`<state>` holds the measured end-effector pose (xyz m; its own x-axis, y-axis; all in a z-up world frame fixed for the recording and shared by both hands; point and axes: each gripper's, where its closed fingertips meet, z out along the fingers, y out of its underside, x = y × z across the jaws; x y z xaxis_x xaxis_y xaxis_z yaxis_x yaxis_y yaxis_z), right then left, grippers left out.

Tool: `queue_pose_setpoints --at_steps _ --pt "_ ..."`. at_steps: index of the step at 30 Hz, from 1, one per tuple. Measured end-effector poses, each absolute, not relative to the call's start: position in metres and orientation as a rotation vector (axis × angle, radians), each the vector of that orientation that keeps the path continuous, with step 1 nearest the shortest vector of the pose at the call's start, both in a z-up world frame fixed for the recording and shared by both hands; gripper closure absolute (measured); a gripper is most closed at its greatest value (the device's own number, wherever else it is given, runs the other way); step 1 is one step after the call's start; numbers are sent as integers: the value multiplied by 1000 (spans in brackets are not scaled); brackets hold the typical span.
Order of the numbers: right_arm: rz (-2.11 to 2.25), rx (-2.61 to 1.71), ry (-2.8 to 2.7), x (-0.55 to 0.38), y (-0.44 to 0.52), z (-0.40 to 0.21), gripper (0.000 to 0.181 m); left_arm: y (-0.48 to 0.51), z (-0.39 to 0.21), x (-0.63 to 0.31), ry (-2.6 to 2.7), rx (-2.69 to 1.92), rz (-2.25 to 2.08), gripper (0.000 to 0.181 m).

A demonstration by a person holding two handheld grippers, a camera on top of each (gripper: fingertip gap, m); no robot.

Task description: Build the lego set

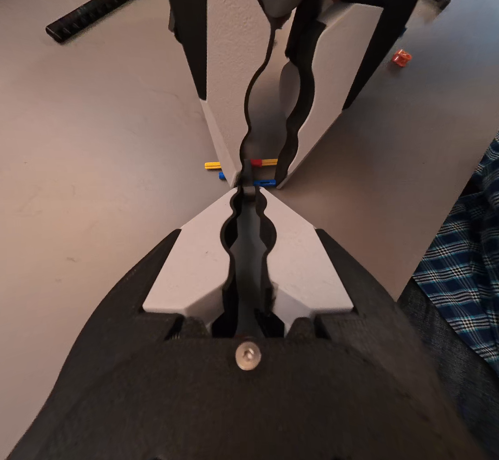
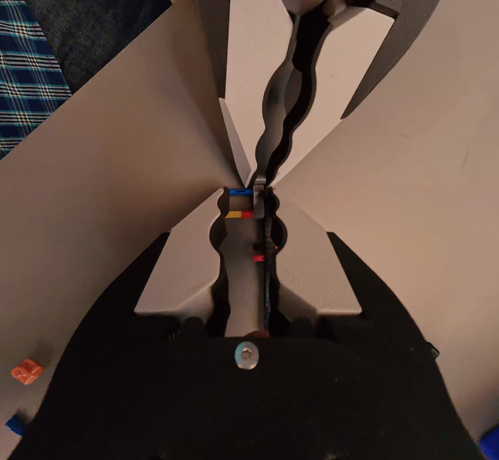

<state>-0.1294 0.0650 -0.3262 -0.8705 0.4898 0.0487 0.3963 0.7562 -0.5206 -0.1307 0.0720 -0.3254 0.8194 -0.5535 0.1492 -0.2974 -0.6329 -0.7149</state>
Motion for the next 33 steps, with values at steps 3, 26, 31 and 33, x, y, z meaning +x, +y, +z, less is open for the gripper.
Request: queue_pose_setpoints --at_steps 3,26,31,33 --pt "780 -720 -2773 -129 65 -327 156 72 -325 -131 622 -2288 -459 175" --pt "814 -1036 -2578 -97 106 -273 131 74 -324 -131 603 -2283 -461 150" --pt "692 -1092 -2560 -101 107 -297 149 75 -325 -131 662 -2277 -395 152" --pt "701 -1083 -2552 -109 101 -307 156 74 -326 -131 707 -2280 -351 150"
